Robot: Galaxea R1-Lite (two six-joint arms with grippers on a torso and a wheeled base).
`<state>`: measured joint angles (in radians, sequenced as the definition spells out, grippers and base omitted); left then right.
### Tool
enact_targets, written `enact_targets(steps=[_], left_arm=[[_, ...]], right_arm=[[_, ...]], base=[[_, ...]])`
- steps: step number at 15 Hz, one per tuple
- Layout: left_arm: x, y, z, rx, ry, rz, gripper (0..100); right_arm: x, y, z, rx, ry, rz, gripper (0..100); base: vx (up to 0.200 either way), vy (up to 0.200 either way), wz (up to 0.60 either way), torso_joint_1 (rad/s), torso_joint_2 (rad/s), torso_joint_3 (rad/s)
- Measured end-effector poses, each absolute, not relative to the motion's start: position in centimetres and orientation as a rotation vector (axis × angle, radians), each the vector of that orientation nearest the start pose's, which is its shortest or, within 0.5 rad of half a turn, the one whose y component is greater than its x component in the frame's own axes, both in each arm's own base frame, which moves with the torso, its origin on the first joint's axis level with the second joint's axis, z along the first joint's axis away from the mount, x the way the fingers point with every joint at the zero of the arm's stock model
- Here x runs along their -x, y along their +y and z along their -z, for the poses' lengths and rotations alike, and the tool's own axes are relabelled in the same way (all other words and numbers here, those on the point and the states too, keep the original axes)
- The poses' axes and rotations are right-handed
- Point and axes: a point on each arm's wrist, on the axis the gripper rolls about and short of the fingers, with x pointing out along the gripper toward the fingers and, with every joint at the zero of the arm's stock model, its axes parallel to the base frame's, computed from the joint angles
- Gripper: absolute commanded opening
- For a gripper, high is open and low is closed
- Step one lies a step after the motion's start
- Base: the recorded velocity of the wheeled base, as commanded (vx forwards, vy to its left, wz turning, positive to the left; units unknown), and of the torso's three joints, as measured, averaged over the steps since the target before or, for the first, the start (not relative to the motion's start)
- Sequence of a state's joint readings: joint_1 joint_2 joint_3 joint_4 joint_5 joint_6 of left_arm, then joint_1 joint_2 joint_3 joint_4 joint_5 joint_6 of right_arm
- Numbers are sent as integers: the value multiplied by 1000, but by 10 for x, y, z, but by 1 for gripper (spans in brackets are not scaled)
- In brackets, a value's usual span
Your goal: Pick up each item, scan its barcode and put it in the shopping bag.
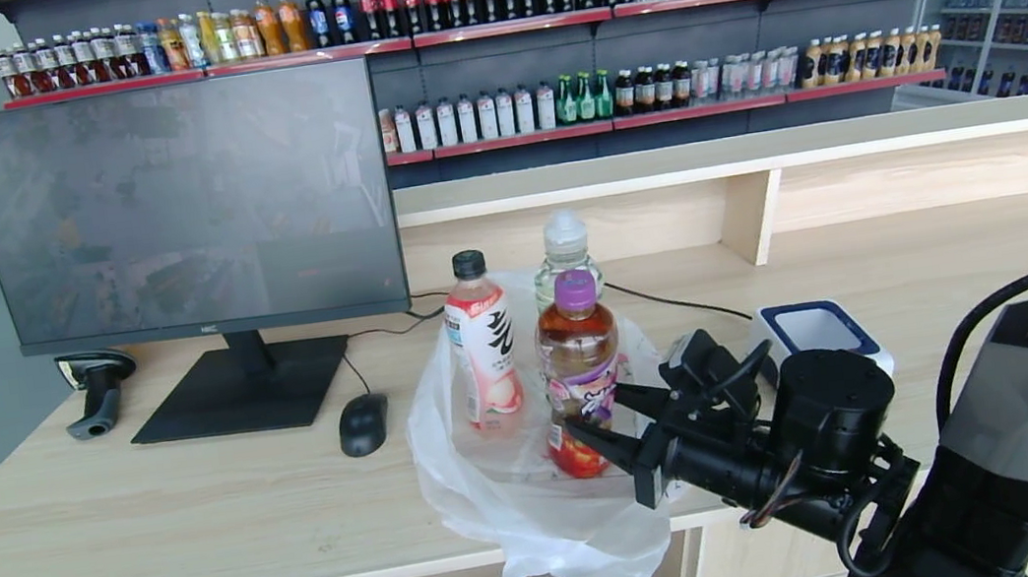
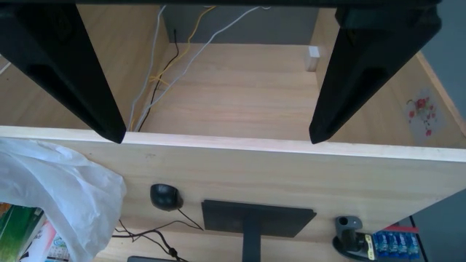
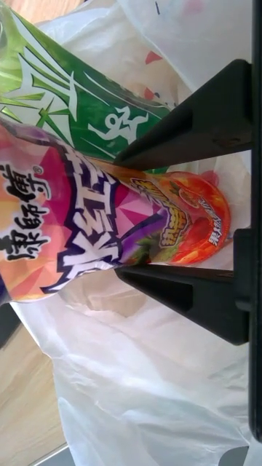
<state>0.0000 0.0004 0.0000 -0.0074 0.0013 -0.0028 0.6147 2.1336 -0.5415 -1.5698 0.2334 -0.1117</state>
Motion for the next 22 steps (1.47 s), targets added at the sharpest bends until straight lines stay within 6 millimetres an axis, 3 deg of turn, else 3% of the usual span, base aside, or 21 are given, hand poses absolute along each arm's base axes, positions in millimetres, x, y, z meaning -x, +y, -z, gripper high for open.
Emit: enact_targets(steps=[2, 3, 17, 22], left_arm=[[23, 0, -76, 3, -7, -1, 100], [23, 0, -76, 3, -7, -1, 100], [23, 0, -76, 3, -7, -1, 100], [23, 0, -76, 3, -7, -1, 100]], right_arm=[[-270, 197, -75, 109, -26, -850, 0], [-270, 197, -76, 108, -27, -850, 100], [-270, 195, -76, 109, -26, -846, 100], [-252, 183, -92, 107, -42, -848, 100]], base=[[0, 0, 0, 0, 0, 0], [0, 0, 0, 0, 0, 0], [0, 0, 0, 0, 0, 0], [0, 0, 0, 0, 0, 0]])
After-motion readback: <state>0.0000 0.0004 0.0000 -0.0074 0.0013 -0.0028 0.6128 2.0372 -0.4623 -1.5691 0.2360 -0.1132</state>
